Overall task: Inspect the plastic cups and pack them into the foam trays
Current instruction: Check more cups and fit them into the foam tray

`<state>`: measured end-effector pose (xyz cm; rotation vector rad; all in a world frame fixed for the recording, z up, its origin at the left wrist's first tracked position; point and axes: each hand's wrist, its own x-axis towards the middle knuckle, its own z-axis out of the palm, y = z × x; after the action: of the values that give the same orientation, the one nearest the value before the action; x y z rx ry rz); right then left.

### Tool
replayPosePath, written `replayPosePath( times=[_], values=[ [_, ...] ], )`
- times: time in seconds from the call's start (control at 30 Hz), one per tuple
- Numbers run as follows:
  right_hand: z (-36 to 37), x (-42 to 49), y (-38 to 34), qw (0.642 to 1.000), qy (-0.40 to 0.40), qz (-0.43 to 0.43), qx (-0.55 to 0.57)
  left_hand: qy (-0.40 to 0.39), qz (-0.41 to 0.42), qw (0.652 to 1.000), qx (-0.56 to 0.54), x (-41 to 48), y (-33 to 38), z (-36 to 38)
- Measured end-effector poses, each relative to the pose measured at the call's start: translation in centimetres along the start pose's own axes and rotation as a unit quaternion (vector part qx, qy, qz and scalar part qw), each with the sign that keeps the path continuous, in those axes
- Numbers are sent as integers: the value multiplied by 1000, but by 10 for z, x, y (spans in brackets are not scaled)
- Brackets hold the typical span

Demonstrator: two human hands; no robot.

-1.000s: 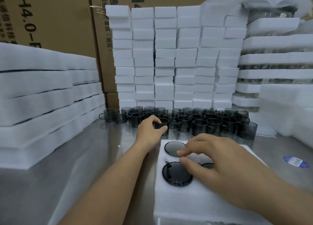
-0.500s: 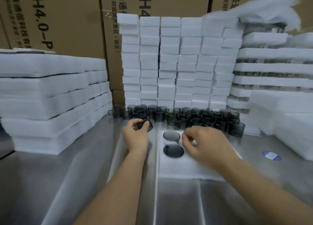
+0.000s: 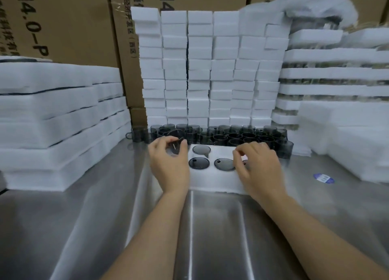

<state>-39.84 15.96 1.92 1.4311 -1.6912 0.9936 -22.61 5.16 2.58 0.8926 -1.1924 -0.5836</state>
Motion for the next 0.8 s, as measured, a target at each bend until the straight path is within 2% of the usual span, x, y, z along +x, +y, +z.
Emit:
replayPosePath(
  times=[0.1,0.2,0.27,0.4,0.53,0.7,0.8],
  values=[
    [-7,12,5,995,18,68,73,-44,134,990,-2,-12,13,6],
    [-7,15,-6,995,-50,30,76,-94,225,970,13,-23,19,11],
    [-3,13,-13,991,-85,38,95,-117,257,959,11,-29,21,16],
    [2,15,-22,984,-22,87,152,-136,263,955,-28,-31,25,23],
    [0,18,-21,976,34,104,188,-154,227,958,-83,-35,35,28],
    [-4,19,-27,963,88,95,236,-125,212,962,-116,-41,46,34],
    [-5,17,-30,957,95,103,254,-118,230,961,-98,-46,50,31]
  ],
)
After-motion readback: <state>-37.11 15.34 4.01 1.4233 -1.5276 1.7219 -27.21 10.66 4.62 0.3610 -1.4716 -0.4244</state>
